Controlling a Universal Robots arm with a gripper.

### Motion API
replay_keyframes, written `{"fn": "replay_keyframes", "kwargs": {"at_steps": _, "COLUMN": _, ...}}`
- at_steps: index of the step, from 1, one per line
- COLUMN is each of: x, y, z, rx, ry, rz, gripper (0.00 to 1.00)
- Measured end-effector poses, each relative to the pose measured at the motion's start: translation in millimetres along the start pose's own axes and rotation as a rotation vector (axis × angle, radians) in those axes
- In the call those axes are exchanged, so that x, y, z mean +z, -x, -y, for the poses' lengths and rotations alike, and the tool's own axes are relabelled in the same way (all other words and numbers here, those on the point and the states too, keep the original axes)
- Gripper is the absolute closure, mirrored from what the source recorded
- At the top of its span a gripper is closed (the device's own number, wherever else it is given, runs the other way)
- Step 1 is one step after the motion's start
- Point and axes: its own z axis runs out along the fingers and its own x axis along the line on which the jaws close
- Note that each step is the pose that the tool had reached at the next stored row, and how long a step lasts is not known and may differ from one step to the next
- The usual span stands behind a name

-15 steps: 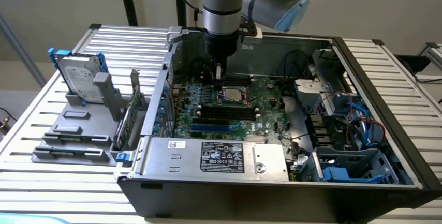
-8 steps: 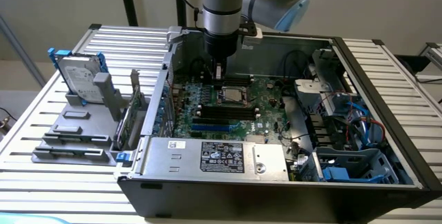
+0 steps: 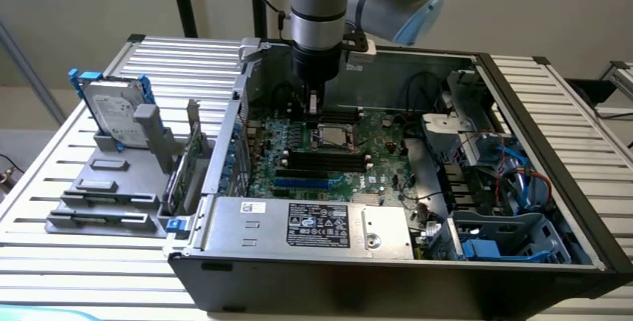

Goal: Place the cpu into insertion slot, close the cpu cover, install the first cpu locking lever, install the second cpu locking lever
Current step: 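Close the cpu cover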

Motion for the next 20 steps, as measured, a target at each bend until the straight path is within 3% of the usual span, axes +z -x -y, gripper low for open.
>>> {"fn": "replay_keyframes", "kwargs": {"at_steps": 5, "x": -2.0, "y": -0.1, "z": -18.3, "rx": 0.0, "ry": -0.0047, "rz": -0.0032, "gripper": 0.89}}
{"fn": "replay_keyframes", "kwargs": {"at_steps": 20, "x": -23.2, "y": -0.1, "z": -87.2, "rx": 0.001, "ry": -0.0367, "rz": -0.0069, "gripper": 0.89}}
